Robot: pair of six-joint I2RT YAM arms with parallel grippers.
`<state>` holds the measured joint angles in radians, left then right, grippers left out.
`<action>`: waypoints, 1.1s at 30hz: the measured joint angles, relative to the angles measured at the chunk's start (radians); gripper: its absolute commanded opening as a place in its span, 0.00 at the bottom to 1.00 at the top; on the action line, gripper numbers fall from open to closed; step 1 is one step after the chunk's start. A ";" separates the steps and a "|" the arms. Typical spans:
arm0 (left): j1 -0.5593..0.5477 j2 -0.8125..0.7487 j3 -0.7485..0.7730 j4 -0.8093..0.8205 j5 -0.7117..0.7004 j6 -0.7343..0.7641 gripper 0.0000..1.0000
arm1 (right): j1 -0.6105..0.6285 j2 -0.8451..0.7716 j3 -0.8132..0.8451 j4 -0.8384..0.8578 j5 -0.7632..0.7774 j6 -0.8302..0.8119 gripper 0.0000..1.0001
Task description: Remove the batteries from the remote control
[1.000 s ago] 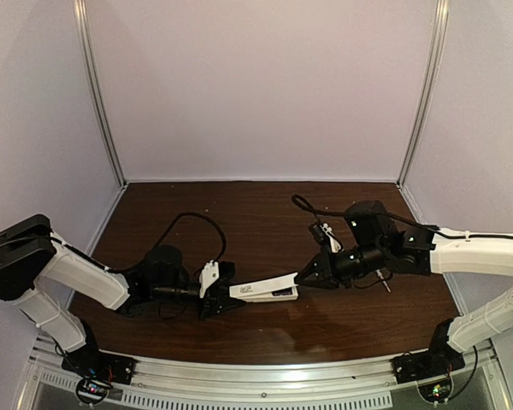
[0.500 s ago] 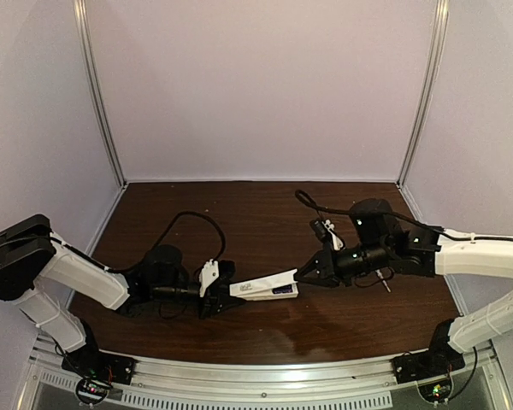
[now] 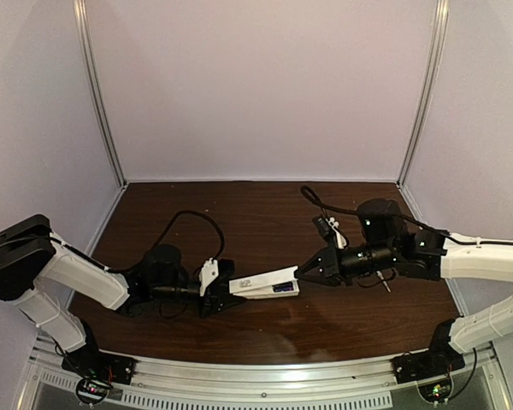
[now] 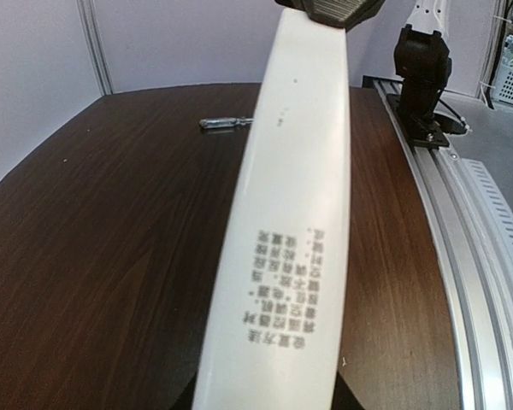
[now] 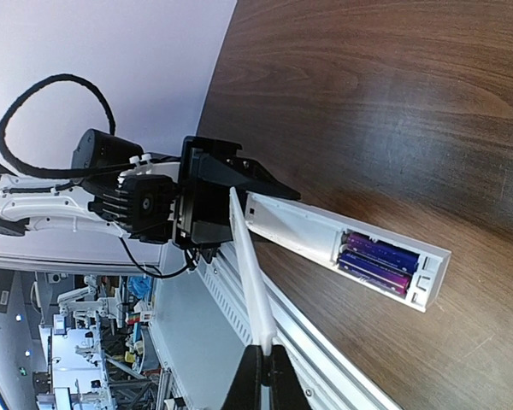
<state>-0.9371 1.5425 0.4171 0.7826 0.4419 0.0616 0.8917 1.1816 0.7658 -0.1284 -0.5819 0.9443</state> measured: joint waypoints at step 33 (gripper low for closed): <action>0.000 -0.008 0.000 0.006 0.000 0.000 0.00 | -0.063 -0.176 -0.004 -0.038 0.111 -0.019 0.00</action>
<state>-0.9371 1.5345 0.4171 0.7887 0.4423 0.0620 0.8288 1.0054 0.7616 -0.1661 -0.4709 0.9249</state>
